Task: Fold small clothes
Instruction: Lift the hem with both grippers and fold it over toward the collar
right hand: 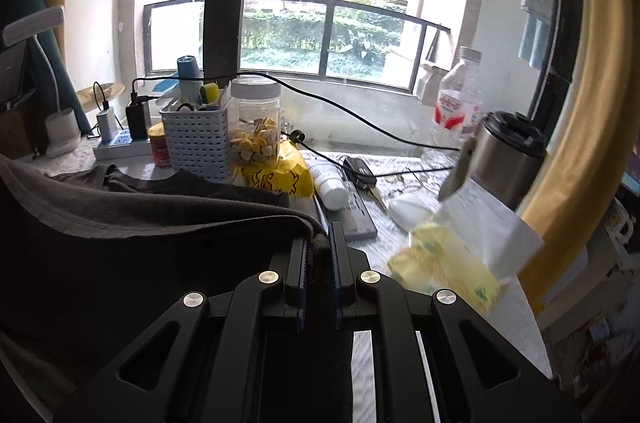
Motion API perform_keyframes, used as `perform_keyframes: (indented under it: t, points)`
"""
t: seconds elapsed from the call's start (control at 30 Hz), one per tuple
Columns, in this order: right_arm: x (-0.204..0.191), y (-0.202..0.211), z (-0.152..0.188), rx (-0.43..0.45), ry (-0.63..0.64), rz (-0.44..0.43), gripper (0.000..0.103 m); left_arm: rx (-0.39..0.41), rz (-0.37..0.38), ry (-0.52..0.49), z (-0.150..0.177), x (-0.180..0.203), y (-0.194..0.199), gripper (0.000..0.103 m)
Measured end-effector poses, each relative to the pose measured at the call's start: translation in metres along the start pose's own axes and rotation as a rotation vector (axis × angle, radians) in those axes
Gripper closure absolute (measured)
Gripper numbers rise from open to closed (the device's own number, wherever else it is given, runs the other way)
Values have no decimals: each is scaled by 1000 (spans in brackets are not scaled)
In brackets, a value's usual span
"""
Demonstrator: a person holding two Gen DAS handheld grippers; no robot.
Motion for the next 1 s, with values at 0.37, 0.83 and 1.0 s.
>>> perform_keyframes:
  t: [0.37, 0.83, 1.0]
  points:
    - [-4, -62, -13, -47, 44, -2, 92, -49, 6, -22, -13, 4, -59, 98]
    - [1, -121, -7, -134, 46, 8, 92, -113, 28, -25, -13, 13, -119, 98]
    - [5, -136, -15, -146, 67, 21, 91, -136, 39, -17, -10, 13, -136, 98]
Point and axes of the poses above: each gripper's, at about its wrist camera, not at the fingertips, and y roughly against the way its jaws point, x to its right, z to its underside, the point moved 8 cm from there along -y, roughly the way its jaws point, and after that the axes turned 6 degrees about -x, right-handed, at the moved point
